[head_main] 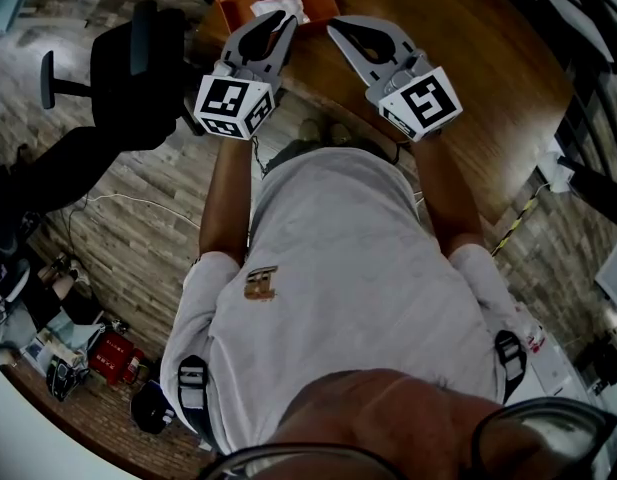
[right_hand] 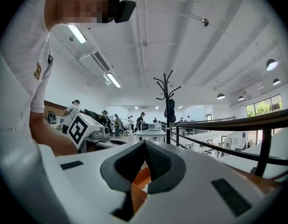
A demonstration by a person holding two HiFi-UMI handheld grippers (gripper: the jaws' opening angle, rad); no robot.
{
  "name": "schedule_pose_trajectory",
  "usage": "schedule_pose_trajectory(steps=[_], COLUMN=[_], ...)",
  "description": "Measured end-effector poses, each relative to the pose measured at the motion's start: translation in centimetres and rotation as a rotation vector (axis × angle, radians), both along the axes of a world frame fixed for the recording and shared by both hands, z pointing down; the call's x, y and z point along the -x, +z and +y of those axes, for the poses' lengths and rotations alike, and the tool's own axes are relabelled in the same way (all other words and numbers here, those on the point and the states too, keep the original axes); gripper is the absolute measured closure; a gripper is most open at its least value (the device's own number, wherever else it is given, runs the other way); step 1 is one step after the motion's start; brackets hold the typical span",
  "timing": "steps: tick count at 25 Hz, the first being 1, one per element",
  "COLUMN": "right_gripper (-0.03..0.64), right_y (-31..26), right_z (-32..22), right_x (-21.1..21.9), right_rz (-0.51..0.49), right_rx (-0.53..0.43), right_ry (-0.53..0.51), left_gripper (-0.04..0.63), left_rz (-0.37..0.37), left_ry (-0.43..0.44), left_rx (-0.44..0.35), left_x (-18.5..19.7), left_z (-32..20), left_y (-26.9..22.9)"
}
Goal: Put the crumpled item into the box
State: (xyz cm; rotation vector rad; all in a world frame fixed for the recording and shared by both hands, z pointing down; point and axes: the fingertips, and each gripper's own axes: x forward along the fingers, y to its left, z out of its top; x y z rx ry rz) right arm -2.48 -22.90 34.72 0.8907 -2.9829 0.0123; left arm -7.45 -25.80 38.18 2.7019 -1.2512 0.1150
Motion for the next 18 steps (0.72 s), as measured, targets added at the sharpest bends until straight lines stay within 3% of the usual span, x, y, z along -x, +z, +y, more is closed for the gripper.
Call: schedule_pose_trajectory(steps=[9,18], right_gripper=[0.584,0.584], right_y=[-0.7,-1.1], right_z=[1.5,2.9], right_x=[0.3,0.6], right_rz=[-0.038,-0.049], right_rx=[-0.006,-0.025], right_ry=[-0.011,-0.021], left_gripper=[0.569,0.575], left_rz=[0.039,0.059], left_ry=[0.044,0.05], left_rx=[-0.146,-0.18], left_x=[-1.3,-1.8], left_z=[2.8,4.6], left_y=[-3.2,-4.8])
